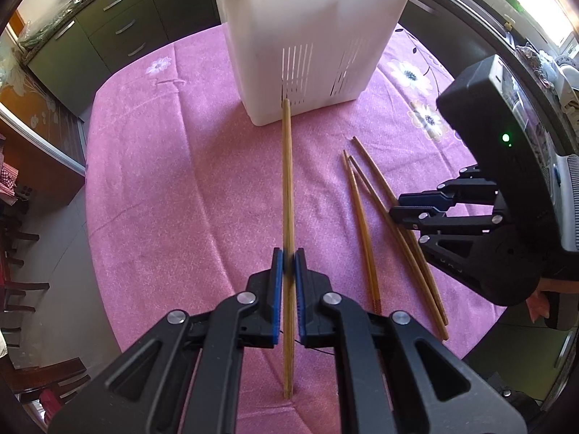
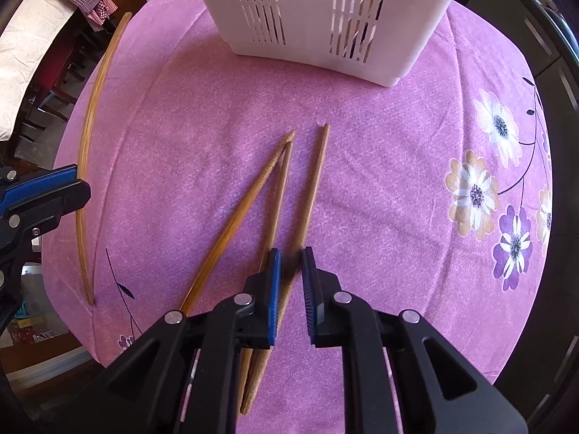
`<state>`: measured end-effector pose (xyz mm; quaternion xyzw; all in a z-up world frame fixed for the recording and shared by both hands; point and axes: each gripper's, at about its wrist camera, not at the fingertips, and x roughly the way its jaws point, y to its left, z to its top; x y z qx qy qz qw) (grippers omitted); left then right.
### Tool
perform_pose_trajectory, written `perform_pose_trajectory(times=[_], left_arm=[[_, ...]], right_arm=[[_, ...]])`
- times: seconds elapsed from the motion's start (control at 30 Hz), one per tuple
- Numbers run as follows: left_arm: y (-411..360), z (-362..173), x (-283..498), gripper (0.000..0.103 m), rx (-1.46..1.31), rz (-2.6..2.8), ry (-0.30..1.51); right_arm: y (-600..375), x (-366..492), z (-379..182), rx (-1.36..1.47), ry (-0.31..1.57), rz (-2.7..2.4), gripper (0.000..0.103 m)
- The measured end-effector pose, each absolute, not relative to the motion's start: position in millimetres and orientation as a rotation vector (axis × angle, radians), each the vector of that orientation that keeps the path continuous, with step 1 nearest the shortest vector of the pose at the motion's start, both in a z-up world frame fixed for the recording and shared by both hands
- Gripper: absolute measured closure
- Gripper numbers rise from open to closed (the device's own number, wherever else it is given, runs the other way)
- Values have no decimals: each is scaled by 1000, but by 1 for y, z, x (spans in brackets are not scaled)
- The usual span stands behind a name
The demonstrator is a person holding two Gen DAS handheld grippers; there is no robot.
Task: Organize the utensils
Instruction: 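Close the right tool on a wooden chopstick and lift it upright, then drop the chopstick into the white holder by opening the left tool while the right tool carries its chopstick over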
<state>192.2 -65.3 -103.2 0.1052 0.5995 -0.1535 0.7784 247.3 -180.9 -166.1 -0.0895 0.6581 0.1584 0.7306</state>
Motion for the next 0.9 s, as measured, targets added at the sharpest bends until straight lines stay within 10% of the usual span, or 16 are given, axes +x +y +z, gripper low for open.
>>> perform_pose_trajectory(times=[0.9], left_arm=[[-55, -33, 164, 96, 218, -352, 1137]], right_arm=[[-266, 151, -28, -41, 1022, 467, 96]])
